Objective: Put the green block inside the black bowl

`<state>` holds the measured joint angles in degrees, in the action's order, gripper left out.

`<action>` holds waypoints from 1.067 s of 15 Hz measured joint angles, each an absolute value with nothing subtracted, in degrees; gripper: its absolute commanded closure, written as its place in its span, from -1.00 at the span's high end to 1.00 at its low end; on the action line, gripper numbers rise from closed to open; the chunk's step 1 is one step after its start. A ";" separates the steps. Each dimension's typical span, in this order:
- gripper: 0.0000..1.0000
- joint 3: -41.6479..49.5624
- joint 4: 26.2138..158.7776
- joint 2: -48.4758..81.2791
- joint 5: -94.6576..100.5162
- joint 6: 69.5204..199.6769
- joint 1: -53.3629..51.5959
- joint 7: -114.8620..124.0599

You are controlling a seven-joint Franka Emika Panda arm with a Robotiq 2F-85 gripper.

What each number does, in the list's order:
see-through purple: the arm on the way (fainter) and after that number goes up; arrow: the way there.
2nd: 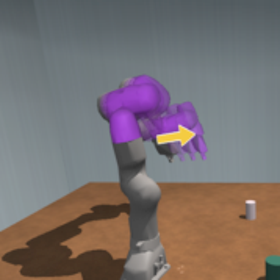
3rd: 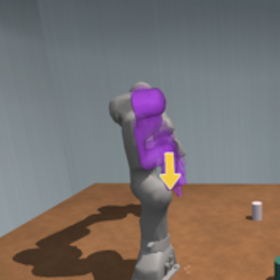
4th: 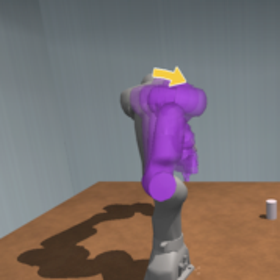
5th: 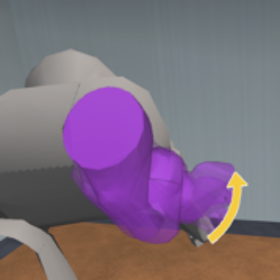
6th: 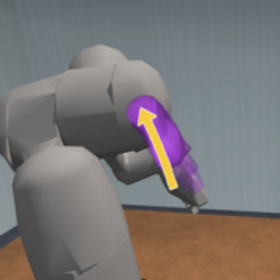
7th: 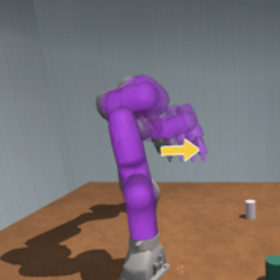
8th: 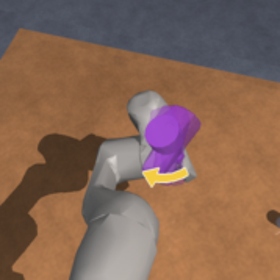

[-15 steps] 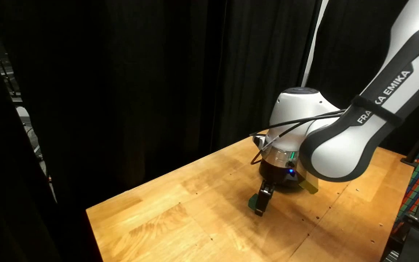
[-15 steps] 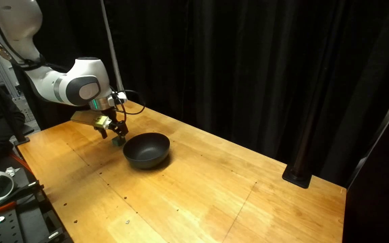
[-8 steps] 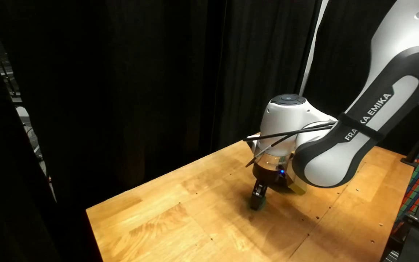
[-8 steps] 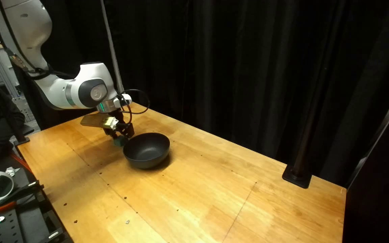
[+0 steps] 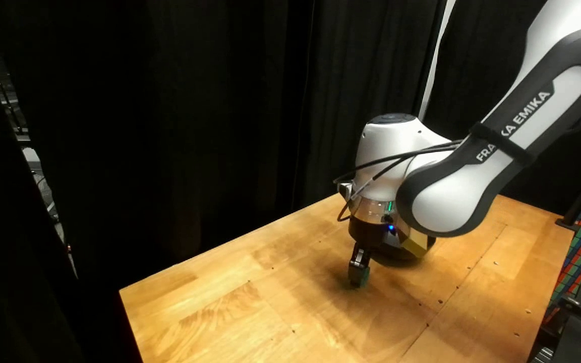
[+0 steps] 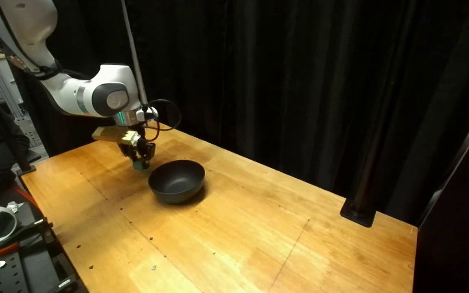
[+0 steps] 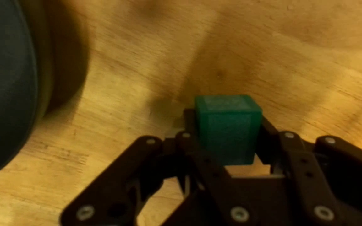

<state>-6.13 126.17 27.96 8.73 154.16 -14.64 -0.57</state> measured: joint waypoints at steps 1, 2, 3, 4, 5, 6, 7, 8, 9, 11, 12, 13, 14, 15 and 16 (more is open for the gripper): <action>-0.63 -7.49 125.78 26.65 7.27 151.48 -12.83 -2.61; -0.63 -7.91 125.30 25.14 6.89 148.62 -11.45 -3.63; -0.63 -7.55 124.81 23.58 6.91 146.13 -10.53 -3.88; -0.63 -6.44 124.40 22.03 8.03 144.21 -10.04 -3.82; -0.63 -4.96 124.05 20.65 9.59 142.75 -9.78 -3.77; -0.63 -3.38 123.81 19.62 11.76 142.04 -9.56 -3.48; -0.63 -1.66 123.66 18.89 14.60 141.99 -9.47 -2.69; 0.37 0.02 123.46 18.49 17.81 142.11 -9.43 -1.32; 0.40 1.43 123.27 18.37 20.62 142.17 -9.38 0.06; 0.67 3.36 123.13 18.45 24.42 142.18 -9.18 2.61; 0.85 3.84 123.14 18.50 25.20 142.18 -9.00 3.38; 0.97 3.95 123.14 18.50 25.33 142.16 -8.70 3.60; 1.00 3.84 123.15 18.42 25.21 142.09 -8.37 3.55; 1.00 3.48 123.23 18.05 24.44 141.91 -7.96 2.99; 1.00 2.71 123.37 17.24 22.30 141.31 -7.30 1.18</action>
